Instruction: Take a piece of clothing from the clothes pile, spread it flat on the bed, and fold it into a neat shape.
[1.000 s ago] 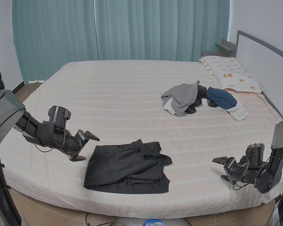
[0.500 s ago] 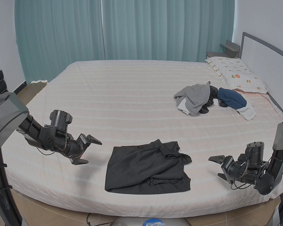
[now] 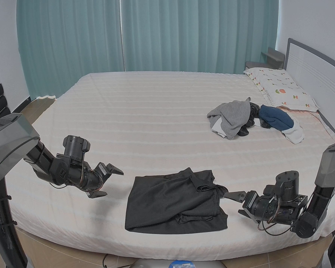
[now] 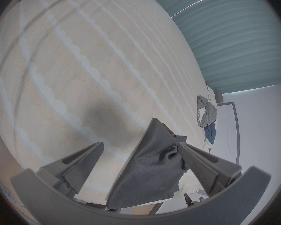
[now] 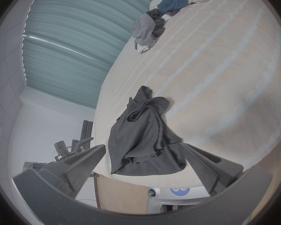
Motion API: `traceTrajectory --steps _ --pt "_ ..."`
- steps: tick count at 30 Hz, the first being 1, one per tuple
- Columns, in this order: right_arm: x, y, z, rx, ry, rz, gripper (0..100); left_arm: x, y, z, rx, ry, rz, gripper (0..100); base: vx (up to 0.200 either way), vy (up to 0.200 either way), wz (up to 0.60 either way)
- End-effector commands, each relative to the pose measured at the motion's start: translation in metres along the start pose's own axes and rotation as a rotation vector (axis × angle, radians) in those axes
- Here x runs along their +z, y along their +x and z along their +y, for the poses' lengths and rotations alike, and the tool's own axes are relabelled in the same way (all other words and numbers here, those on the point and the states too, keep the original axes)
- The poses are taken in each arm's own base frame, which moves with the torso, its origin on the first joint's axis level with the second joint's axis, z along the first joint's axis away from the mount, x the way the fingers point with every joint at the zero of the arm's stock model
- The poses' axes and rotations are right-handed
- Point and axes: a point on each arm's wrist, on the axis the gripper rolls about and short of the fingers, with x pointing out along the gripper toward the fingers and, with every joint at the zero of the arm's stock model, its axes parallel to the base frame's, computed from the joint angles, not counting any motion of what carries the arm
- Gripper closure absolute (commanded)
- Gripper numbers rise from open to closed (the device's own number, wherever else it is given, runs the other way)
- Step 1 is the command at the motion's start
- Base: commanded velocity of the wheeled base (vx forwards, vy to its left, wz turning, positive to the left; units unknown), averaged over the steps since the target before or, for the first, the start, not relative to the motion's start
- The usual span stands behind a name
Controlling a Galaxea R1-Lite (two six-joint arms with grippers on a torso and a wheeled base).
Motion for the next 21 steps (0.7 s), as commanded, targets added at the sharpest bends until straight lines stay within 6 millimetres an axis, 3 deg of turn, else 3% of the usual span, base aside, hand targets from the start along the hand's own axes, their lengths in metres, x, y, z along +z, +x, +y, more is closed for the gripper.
traceTrajectory --steps 1,9,21 --pt "-0.004 0.011 0.014 0.034 -0.027 0.024 0 -0.001 0.004 0.0 0.008 -0.002 0.002 0 0.0 0.2 0.0" --pt "0.008 0.033 0.035 0.039 -0.03 0.031 0 -0.002 0.005 0.001 0.011 0.004 0.003 0 0.0 0.2 0.0" --pt "0.015 0.061 0.041 0.024 -0.027 0.043 0 -0.002 0.006 0.002 0.014 0.01 0.004 0 0.0 0.0 0.0"
